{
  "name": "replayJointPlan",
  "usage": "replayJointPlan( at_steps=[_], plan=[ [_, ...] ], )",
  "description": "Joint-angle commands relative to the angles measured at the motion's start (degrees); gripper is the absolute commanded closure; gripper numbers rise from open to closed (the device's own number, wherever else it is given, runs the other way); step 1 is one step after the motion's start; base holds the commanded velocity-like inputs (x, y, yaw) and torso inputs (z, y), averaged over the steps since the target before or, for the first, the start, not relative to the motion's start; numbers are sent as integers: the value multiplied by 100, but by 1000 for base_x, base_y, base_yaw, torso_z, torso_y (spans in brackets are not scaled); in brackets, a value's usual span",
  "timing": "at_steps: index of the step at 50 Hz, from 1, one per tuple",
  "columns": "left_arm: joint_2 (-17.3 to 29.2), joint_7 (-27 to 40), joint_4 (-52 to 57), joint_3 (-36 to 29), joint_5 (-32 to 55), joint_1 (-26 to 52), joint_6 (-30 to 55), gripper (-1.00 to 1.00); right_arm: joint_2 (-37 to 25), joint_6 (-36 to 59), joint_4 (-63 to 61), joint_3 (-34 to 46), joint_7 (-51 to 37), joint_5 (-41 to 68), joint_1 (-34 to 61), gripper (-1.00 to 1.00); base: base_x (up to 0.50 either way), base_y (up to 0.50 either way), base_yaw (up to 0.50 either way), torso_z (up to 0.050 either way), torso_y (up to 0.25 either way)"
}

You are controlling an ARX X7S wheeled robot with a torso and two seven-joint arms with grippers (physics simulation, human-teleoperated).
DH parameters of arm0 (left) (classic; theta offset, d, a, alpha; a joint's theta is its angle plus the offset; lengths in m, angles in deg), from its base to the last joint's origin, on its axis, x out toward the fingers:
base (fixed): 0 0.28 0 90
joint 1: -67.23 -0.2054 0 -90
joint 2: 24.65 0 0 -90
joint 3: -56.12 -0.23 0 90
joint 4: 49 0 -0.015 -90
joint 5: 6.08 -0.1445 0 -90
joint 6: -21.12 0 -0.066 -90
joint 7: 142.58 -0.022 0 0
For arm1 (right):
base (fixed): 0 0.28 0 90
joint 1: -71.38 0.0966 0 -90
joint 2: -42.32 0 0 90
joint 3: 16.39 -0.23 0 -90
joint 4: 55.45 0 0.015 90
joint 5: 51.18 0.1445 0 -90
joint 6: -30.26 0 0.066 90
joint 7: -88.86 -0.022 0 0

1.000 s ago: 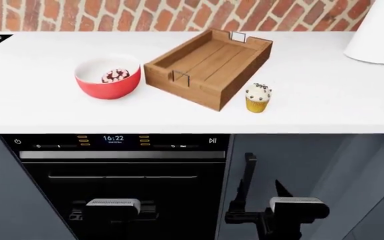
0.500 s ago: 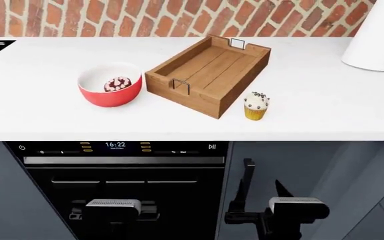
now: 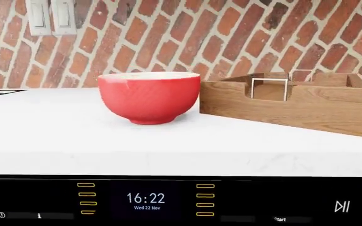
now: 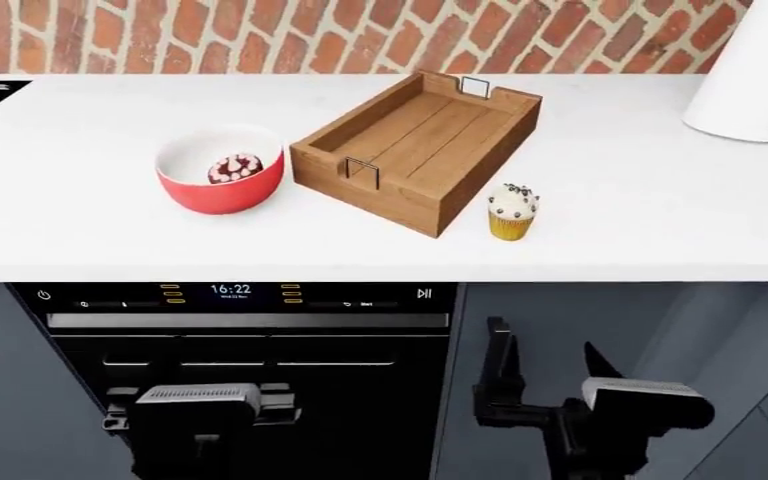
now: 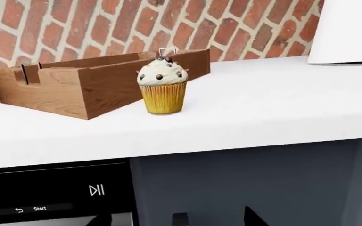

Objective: Pick up the bowl with cake and place it on the tray. Pick up the cupcake and place it on the tray.

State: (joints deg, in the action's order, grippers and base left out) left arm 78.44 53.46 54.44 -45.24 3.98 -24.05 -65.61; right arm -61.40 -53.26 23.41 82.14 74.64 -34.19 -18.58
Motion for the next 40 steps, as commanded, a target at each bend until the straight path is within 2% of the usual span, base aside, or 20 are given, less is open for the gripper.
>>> replayJointPlan(
  at_steps=[1, 9, 15, 18, 21, 26, 28, 30, 32, 33, 36, 40],
  plan=[
    [371, 339, 1596, 232, 104, 154, 1209, -100, -438, 1006, -1465, -395, -345, 577, 32, -100, 0, 0, 0, 0, 0],
    [632, 511, 2703, 423, 253, 602, 2260, -100, -793, 2031, -2696, -818, -826, 1166, 309, -100, 0, 0, 0, 0, 0],
    [832, 638, 3534, 614, 489, 1034, 3267, -100, -1161, 3156, -3446, -1065, -1243, 1823, 888, -100, 0, 0, 0, 0, 0],
    [917, 681, 3949, 695, 734, 1585, 4062, -100, -1286, 3627, -3680, -1192, -1423, 2202, 1233, -100, 0, 0, 0, 0, 0],
    [918, 681, 4331, 994, 1337, 2414, 5235, -100, -1468, 4370, -3901, -1400, -1725, 2911, 1904, -100, 0, 0, 0, 0, 0],
    [739, 960, 4640, 1595, 2814, 4213, 7632, -100, -1809, 5858, -3847, -1798, -2698, 4956, 3442, -100, 0, 0, 0, 0, 0],
    [589, 992, 4533, 1859, 3282, 5019, 8570, -100, -1954, 6319, -3530, -1799, -3246, 5998, 4235, -100, 0, 0, 0, 0, 0],
    [833, 1594, 3872, 1864, 4310, 5583, 8667, -100, -2084, 6596, -3034, -1631, -3746, 6944, 5004, -100, 0, 0, 0, 0, 0],
    [1046, 2222, 3151, 1663, 5227, 6178, 8661, -100, -2148, 6777, -2532, -1349, -3989, 7437, 5662, -100, 0, 0, 0, 0, 0],
    [1127, 2320, 2823, 1491, 5416, 6439, 8651, -100, -2157, 6855, -2306, -1217, -4011, 7513, 5925, -100, 0, 0, 0, 0, 0],
    [1301, 2098, 2086, 992, 5287, 6979, 8539, -100, -2149, 7051, -1740, -888, -3952, 7639, 6512, -100, 0, 0, 0, 0, 0],
    [1390, 1790, 1306, 653, 5212, 7501, 8461, -100, -2090, 7316, -1206, -472, -3874, 7877, 7133, -100, 0, 0, 0, 0, 0]
  ],
)
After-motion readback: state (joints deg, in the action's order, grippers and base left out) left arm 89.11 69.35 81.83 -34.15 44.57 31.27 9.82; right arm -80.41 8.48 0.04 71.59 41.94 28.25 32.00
